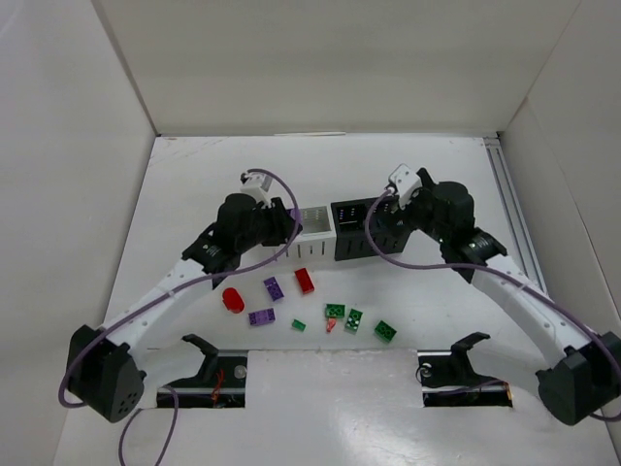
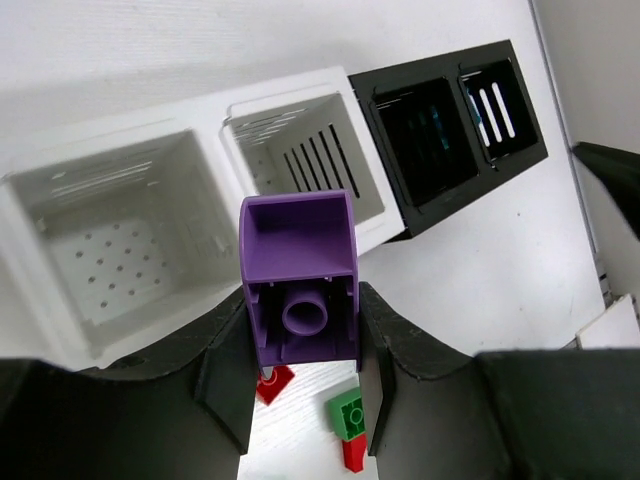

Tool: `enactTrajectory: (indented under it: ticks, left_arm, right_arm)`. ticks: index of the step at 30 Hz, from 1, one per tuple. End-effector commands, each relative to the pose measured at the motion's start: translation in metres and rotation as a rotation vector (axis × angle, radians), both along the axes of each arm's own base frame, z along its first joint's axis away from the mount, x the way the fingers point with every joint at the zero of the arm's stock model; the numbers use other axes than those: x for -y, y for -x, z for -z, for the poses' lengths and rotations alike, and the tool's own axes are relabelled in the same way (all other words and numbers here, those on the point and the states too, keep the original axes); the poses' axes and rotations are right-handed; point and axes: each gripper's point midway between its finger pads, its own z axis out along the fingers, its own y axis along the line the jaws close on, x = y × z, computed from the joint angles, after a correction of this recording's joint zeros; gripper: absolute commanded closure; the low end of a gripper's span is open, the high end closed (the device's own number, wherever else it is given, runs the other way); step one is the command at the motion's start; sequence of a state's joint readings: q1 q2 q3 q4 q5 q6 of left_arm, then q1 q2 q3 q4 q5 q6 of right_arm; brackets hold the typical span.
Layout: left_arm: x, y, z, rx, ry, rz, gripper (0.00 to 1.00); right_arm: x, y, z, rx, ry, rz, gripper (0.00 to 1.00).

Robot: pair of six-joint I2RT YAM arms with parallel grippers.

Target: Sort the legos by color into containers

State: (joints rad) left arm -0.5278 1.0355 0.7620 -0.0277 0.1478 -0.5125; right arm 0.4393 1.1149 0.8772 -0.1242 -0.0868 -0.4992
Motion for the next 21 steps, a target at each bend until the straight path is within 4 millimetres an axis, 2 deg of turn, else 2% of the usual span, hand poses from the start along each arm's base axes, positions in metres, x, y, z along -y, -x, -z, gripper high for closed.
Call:
enactTrajectory:
  ticks: [1,2,3,4,5,6,7,10,11,12,13,14,15,16,18,20,21]
  left_arm:
    - [0.033,-0.017,-0.038,0.105,0.027,0.085,0.82]
    - [0.045,-0.016,-0.038,0.112,0.010,0.122,0.82]
    - [0.054,-0.022,-0.053,0.140,0.018,0.137,0.81]
    - [0.063,-0.028,-0.039,0.105,-0.013,0.153,0.81]
    - [0.073,-0.027,-0.038,0.095,-0.018,0.173,0.81]
    - [0.082,-0.033,-0.050,0.119,-0.014,0.186,0.81]
    - [0.090,-0.036,-0.038,0.096,-0.040,0.211,0.81]
    - [0.114,-0.040,-0.051,0.132,-0.042,0.258,0.78]
    - [0.119,-0.044,-0.040,0.107,-0.067,0.252,0.78]
    - [0.128,-0.042,-0.038,0.113,-0.078,0.267,0.77]
    - [0.134,-0.045,-0.045,0.121,-0.077,0.268,0.75]
    - [0.136,-0.051,-0.031,0.090,-0.105,0.258,0.75]
    - [0.142,-0.049,-0.027,0.078,-0.114,0.270,0.73]
    - [0.145,-0.055,-0.032,0.090,-0.111,0.261,0.69]
    - [0.146,-0.059,-0.016,0.059,-0.139,0.254,0.61]
    - [0.147,-0.062,-0.020,0.063,-0.142,0.244,0.59]
    - [0.147,-0.065,-0.012,0.053,-0.154,0.237,0.59]
  right_arm:
    - [0.016,0.009,-0.020,0.057,-0.057,0.055,0.00]
    - [0.026,0.012,-0.015,0.039,-0.043,0.085,0.00]
    - [0.032,0.018,-0.016,0.044,-0.045,0.094,0.00]
    - [0.036,0.021,-0.018,0.047,-0.042,0.106,0.00]
    - [0.046,0.025,-0.010,0.022,-0.025,0.134,0.00]
    - [0.052,0.030,-0.010,0.024,-0.025,0.147,0.00]
    - [0.056,0.032,-0.011,0.026,-0.020,0.161,0.00]
    - [0.067,0.039,-0.001,0.001,-0.004,0.193,0.00]
    - [0.070,0.041,-0.001,0.007,-0.003,0.203,0.00]
    - [0.071,0.042,0.001,0.001,0.010,0.200,0.00]
    - [0.075,0.043,0.003,0.002,0.009,0.210,0.00]
    - [0.076,0.045,0.003,0.001,0.010,0.210,0.00]
    - [0.076,0.045,0.003,0.001,0.010,0.210,0.00]
    - [0.080,0.047,0.010,-0.018,0.019,0.221,0.00]
    - [0.080,0.047,0.007,-0.007,0.023,0.218,0.00]
    - [0.081,0.048,0.004,0.002,0.019,0.218,0.00]
    - [0.081,0.049,0.009,-0.008,0.023,0.218,0.00]
